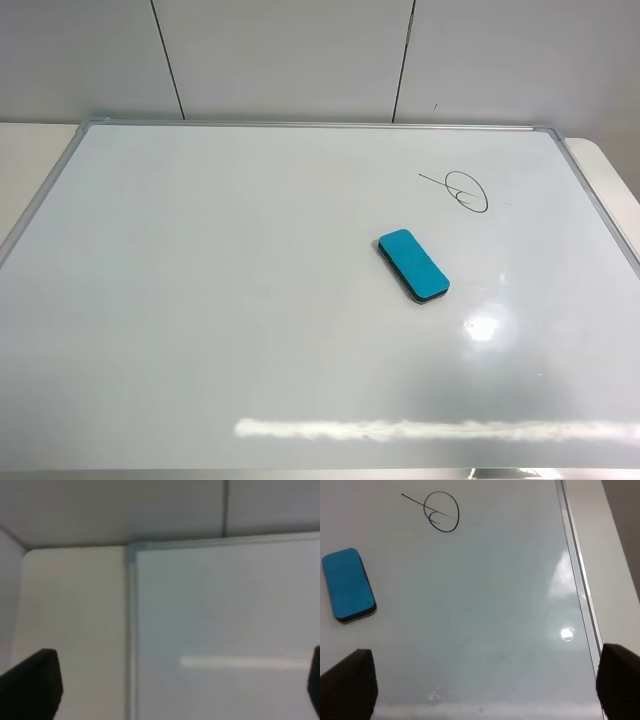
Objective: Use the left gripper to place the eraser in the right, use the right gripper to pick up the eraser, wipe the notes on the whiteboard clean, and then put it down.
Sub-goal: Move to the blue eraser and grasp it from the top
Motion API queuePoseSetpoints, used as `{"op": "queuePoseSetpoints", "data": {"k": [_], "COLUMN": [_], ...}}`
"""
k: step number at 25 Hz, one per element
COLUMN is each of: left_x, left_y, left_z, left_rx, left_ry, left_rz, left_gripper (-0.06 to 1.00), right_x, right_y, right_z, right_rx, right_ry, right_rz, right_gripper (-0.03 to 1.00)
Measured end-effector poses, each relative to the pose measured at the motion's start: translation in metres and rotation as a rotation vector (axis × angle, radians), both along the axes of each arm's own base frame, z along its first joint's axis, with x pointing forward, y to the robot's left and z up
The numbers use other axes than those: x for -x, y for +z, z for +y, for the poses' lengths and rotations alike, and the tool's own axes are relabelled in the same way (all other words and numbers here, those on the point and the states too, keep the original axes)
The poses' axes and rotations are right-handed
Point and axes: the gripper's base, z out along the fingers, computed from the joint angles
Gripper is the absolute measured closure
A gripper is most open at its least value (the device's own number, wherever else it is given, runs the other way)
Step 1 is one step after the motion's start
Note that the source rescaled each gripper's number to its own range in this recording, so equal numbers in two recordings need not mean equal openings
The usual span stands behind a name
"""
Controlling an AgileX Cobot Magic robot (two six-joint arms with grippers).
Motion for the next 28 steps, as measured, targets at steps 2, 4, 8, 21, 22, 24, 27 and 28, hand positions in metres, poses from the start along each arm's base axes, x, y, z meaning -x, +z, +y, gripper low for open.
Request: {"op": "queuePoseSetpoints", "data": {"k": [2,4,8,21,22,24,27,28], "left_x": [0.028,0.056,0.122,0.3,0.305,0.312,0.309,0.305], "left_y": [0.014,0.025,0.035,-0.035,-0.043,-0.064,-0.097,-0.109], "left_z": [0.017,0.024,0.018,-0.001,-0.002,-0.004,-0.006,-0.006], "left_rx": [-0.006,-0.02,-0.058,-0.092,-0.087,-0.073,-0.031,-0.019], "left_ry": [0.079,0.125,0.143,0.193,0.189,0.183,0.18,0.176], "left_rz": [-0.045,-0.098,-0.226,-0.459,-0.465,-0.463,-0.418,-0.39], "left_gripper": [-0.06,-0.06,-0.06,-0.06,-0.06,-0.06,-0.06,-0.06], "right_x": [0.0,0.0,0.0,0.0,0.0,0.0,0.0,0.0], "right_y": [0.0,0.0,0.0,0.0,0.0,0.0,0.0,0.0], "right_z": [0.0,0.0,0.0,0.0,0.0,0.0,0.0,0.0], "right_rx": [0.0,0.0,0.0,0.0,0.0,0.0,0.0,0.0], "right_ry": [0.0,0.0,0.0,0.0,0.0,0.0,0.0,0.0], "right_rz": [0.0,0.0,0.0,0.0,0.0,0.0,0.0,0.0], "right_gripper": [0.24,0.24,0.24,0.24,0.24,0.24,0.24,0.24]}}
